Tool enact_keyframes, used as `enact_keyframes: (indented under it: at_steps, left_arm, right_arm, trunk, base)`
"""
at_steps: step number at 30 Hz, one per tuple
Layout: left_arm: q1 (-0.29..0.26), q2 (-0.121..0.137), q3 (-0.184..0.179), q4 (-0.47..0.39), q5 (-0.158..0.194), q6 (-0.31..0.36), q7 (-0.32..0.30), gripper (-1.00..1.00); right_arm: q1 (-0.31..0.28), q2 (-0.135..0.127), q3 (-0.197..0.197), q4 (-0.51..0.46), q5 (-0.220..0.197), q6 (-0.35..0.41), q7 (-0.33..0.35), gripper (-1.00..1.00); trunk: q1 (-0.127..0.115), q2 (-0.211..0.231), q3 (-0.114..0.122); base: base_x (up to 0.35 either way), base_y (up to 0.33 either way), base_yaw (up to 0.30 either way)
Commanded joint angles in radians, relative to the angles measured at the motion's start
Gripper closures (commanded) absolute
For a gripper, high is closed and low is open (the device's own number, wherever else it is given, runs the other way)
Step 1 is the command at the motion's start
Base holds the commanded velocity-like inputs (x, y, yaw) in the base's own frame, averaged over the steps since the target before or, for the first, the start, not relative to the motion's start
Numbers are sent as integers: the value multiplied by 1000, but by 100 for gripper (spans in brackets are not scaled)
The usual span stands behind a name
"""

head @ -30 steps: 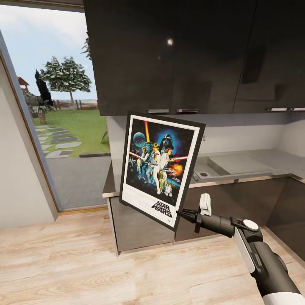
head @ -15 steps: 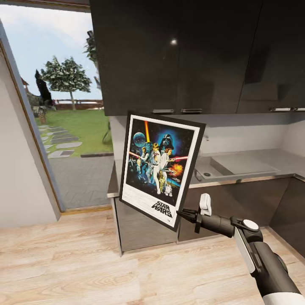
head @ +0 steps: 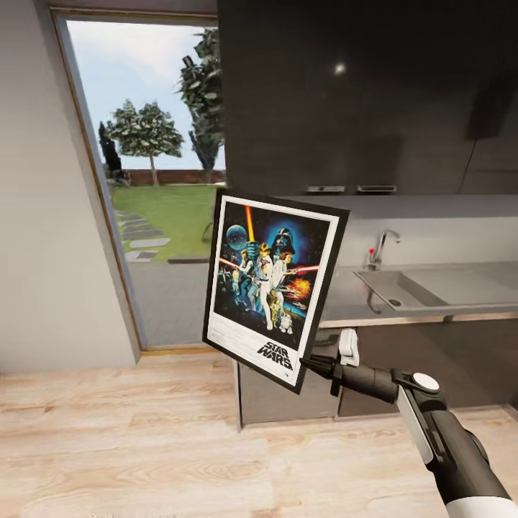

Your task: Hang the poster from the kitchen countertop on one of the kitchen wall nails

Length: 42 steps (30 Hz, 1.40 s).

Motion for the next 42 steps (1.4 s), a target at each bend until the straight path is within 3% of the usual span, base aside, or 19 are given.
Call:
enact_keyframes:
  at_steps: [1, 21, 42]
  left_arm:
    - [0, 0, 2, 1, -1, -2, -5, -100]
    - [0, 0, 2, 1, -1, -2, -5, -100]
    - [0, 0, 2, 1, -1, -2, -5, -100]
  right_arm:
    - [0, 0, 0, 0, -7, 13, 5, 100]
    - [0, 0, 0, 0, -7, 13, 5, 100]
    - [0, 0, -1, 0, -8, 15, 5, 100]
  trunk:
    - [0, -1, 0]
    - [0, -1, 0]
    - [0, -1, 0]
  base:
    - [0, 292, 276]
    - [0, 293, 274]
    - [0, 305, 22]
